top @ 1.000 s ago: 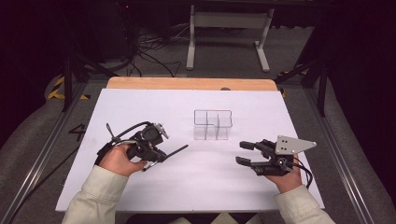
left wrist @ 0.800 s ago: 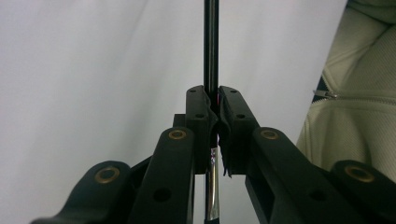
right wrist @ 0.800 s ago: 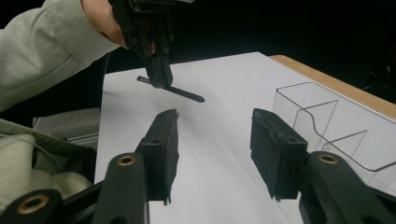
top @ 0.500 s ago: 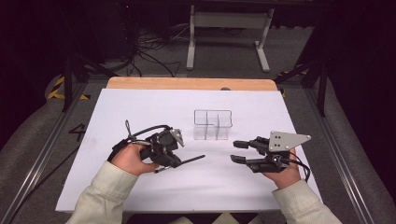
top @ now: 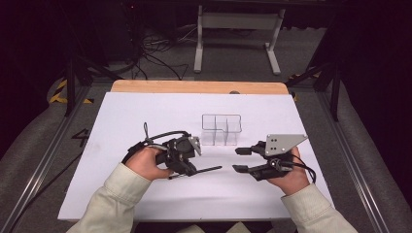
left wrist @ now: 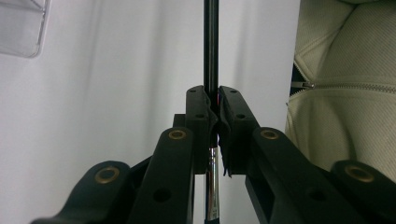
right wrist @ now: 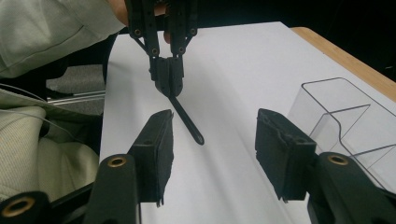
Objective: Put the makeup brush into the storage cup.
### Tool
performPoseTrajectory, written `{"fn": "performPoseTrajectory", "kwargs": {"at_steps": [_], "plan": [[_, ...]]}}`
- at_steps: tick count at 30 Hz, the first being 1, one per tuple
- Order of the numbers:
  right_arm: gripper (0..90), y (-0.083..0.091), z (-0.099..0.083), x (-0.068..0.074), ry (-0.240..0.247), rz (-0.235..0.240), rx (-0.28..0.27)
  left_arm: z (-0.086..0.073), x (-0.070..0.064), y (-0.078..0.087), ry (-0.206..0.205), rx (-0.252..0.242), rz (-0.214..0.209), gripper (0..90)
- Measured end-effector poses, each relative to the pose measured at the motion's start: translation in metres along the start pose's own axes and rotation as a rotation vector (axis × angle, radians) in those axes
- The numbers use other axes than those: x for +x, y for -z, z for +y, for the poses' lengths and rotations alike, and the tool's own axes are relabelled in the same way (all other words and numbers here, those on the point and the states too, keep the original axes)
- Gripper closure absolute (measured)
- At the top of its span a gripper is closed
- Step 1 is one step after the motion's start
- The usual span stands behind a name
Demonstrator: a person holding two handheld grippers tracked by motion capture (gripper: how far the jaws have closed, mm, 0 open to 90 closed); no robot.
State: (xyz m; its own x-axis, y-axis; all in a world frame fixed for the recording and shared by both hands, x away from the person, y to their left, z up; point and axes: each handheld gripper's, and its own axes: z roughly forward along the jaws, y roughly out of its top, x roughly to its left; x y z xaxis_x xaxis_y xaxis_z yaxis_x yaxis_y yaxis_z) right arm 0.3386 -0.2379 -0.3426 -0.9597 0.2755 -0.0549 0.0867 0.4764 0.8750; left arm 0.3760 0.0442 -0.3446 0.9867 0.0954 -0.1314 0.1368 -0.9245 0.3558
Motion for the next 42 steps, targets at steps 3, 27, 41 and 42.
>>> {"fn": "performPoseTrajectory", "kwargs": {"at_steps": [3,27,41,42], "plan": [[50.5,0.000,0.002,0.001,0.005,0.010,0.018,0.007,-0.001,-0.006,-0.022,0.014,0.007,83.3],[56.6,-0.032,0.002,0.003,-0.021,0.123,0.171,0.028,-0.012,-0.026,-0.121,0.068,-0.037,83.3],[64.1,-0.054,0.002,0.009,-0.022,0.170,0.334,0.033,-0.017,-0.033,-0.150,0.090,-0.035,83.3],[64.6,-0.057,0.002,0.009,-0.022,0.174,0.355,0.033,-0.017,-0.034,-0.154,0.094,-0.032,83.3]]}}
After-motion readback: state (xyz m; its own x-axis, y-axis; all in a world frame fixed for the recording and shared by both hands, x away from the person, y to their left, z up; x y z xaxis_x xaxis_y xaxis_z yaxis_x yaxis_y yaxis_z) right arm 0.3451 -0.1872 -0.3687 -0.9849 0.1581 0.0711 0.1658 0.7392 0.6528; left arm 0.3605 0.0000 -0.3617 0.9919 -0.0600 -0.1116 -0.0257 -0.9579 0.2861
